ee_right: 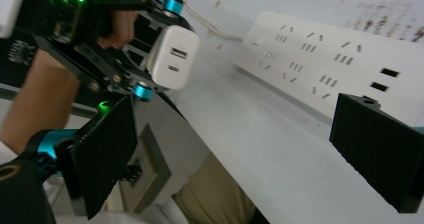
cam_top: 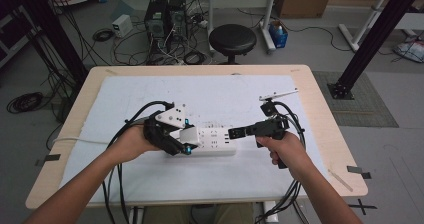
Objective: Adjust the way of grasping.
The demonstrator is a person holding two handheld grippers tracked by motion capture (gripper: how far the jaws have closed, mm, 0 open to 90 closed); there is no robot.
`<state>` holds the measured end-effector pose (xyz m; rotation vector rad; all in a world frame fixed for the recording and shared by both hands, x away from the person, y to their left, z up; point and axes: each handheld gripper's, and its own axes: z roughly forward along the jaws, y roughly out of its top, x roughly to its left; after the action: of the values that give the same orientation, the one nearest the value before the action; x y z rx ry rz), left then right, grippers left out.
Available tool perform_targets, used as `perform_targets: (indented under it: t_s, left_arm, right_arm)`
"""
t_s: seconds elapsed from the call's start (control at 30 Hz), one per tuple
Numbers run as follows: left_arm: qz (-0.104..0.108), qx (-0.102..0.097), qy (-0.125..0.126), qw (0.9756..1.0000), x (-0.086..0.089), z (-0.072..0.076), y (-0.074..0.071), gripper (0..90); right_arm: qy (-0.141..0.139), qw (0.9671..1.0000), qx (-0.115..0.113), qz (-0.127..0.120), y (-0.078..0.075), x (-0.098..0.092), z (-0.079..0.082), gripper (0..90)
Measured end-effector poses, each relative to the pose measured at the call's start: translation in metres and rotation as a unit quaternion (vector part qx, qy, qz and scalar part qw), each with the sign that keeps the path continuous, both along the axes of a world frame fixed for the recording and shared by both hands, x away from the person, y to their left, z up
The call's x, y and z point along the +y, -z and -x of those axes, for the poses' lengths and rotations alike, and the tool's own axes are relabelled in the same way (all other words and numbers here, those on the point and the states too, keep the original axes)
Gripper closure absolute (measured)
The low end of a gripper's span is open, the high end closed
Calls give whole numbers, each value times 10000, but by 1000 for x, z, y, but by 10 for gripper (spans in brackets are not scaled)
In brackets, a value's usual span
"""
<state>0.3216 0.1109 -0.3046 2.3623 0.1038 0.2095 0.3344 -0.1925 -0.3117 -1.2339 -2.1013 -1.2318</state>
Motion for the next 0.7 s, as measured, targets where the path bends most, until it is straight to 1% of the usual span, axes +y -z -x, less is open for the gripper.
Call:
perform_targets:
  t_s: [0.1,0.27,0.37,0.5,0.53,0.57,0.6,0.7]
  left_arm:
    - [44,9,36,10000,-4,0,1,425]
    - [127,-21,71,9999,-10,-1,1,425]
    - [192,-31,107,9998,-15,-1,0,425]
    - [218,-70,168,9996,-22,-1,0,424]
    - [207,-84,181,9996,-23,-1,-1,425]
    - [220,-88,179,9996,-25,-1,-1,425]
    - [224,-82,180,9996,-26,-1,-1,425]
    - [221,-93,186,9995,-28,-1,0,425]
  right_arm:
    - [66,9997,199,-132,1,2,-1,51]
    - [104,9988,422,-203,2,8,-3,59]
    - [65,9983,535,-199,4,15,-5,61]
    - [10,9971,708,-261,6,25,-7,76]
    - [-23,9969,753,-243,6,28,-8,86]
    - [-42,9966,779,-257,7,30,-8,147]
    - [-72,9964,787,-301,7,32,-9,159]
    - [-89,9958,885,-233,10,38,-11,162]
